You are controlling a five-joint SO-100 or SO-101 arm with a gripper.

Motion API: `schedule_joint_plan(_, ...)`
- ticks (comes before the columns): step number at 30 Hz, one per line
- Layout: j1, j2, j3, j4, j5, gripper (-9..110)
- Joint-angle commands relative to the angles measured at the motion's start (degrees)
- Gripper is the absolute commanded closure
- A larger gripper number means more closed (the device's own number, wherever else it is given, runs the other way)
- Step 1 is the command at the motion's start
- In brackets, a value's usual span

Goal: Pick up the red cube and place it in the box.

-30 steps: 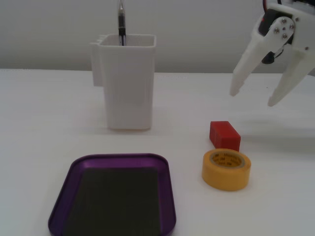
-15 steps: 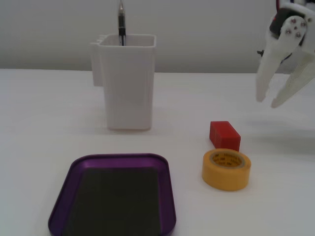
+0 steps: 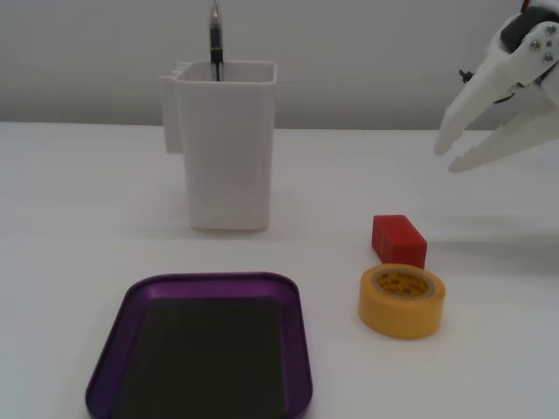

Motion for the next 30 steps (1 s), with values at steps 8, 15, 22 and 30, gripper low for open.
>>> schedule_joint_plan(8,0.18,-10.99,-3.87,1.67,-0.53,93)
schedule_joint_plan(15,0.09,-39.29,-22.59,4.04,-2.11,92)
schedule_joint_plan(22,-3.96,-61.96,-39.73,9.58,-2.29,87)
schedule_joint_plan(30,-9.84,-71.72,-45.18,8.53,-1.76,80)
